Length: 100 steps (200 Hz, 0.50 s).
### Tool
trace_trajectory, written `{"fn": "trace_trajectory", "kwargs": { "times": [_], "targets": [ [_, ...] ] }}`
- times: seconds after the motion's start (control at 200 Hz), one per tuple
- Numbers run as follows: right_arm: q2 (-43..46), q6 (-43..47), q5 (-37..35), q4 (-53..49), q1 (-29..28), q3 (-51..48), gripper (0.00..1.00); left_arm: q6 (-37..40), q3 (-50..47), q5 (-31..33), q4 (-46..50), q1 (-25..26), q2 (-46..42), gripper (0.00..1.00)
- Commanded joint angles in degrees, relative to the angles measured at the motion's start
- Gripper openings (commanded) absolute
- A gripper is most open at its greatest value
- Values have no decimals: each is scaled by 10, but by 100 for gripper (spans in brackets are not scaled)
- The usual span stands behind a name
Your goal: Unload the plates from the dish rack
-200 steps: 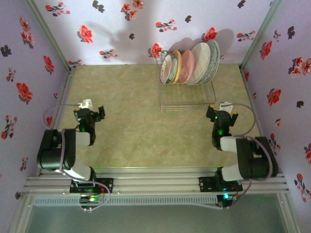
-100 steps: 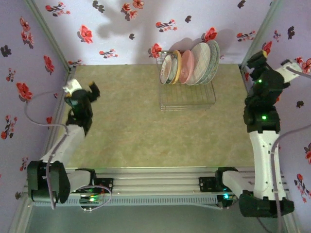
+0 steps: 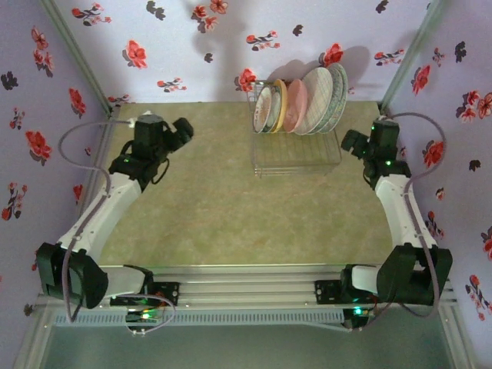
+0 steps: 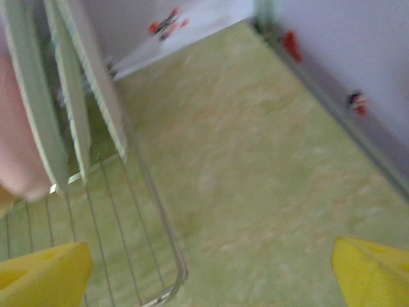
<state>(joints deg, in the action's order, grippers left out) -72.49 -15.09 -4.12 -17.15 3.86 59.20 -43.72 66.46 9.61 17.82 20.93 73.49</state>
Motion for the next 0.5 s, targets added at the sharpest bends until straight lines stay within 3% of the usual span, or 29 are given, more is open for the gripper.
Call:
{"fn": "trace_trajectory", "kwargs": {
  "times": [0.0,0.205,0.495],
  "targets": [
    [-17,114,117,147,1,-37,96,68,1,-42,-7,45,-30,100],
    [-68,163,221,279,21,-88,91,86,-48,-77,-64,105,-57,100],
    [-183,147,366,286,62,-18,80,105,-59,-92,-81,130,-82,100]
  ]
}}
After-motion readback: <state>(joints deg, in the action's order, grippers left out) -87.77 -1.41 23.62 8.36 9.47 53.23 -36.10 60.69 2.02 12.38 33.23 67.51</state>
